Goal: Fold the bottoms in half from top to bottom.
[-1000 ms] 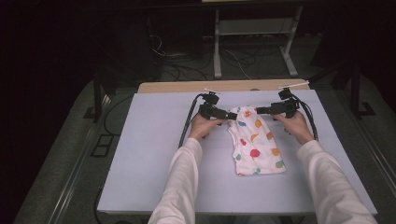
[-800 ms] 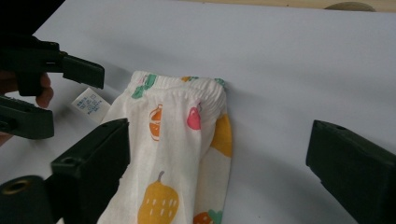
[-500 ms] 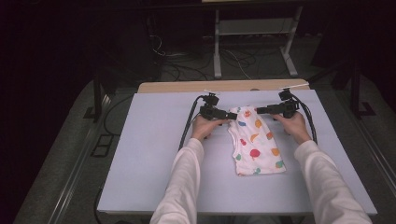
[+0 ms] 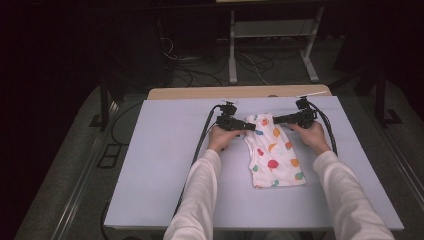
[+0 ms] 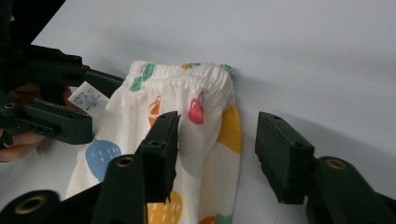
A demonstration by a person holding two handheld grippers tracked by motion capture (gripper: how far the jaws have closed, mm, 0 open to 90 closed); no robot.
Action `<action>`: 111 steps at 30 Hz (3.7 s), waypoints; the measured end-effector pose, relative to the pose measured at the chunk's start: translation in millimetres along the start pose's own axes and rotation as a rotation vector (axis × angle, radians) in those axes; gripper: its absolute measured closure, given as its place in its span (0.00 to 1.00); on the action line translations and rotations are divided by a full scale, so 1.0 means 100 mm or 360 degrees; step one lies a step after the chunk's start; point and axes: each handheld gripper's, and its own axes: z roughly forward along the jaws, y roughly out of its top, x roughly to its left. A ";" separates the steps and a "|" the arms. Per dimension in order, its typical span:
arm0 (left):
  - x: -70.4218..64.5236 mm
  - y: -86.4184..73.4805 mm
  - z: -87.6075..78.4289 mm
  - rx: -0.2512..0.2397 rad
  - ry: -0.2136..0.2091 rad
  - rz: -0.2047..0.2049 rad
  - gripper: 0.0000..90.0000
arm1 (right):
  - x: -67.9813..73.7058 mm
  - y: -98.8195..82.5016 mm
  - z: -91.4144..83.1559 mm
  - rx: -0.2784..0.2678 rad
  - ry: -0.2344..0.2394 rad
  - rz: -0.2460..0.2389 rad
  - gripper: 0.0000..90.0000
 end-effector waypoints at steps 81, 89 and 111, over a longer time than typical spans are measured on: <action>-0.36 0.00 -0.16 -0.0151 0.0010 0.0152 0.97 | 0.24 -0.24 -0.34 -0.0187 -0.0003 -0.0140 0.96; -0.39 -0.07 -0.21 -0.0168 -0.0016 0.0173 0.97 | 0.31 -0.25 -0.39 -0.0190 -0.0006 -0.0196 0.96; -0.55 -0.28 -0.30 -0.0215 -0.0091 0.0248 0.97 | 0.44 -0.48 -0.58 -0.0222 0.0024 -0.0263 0.96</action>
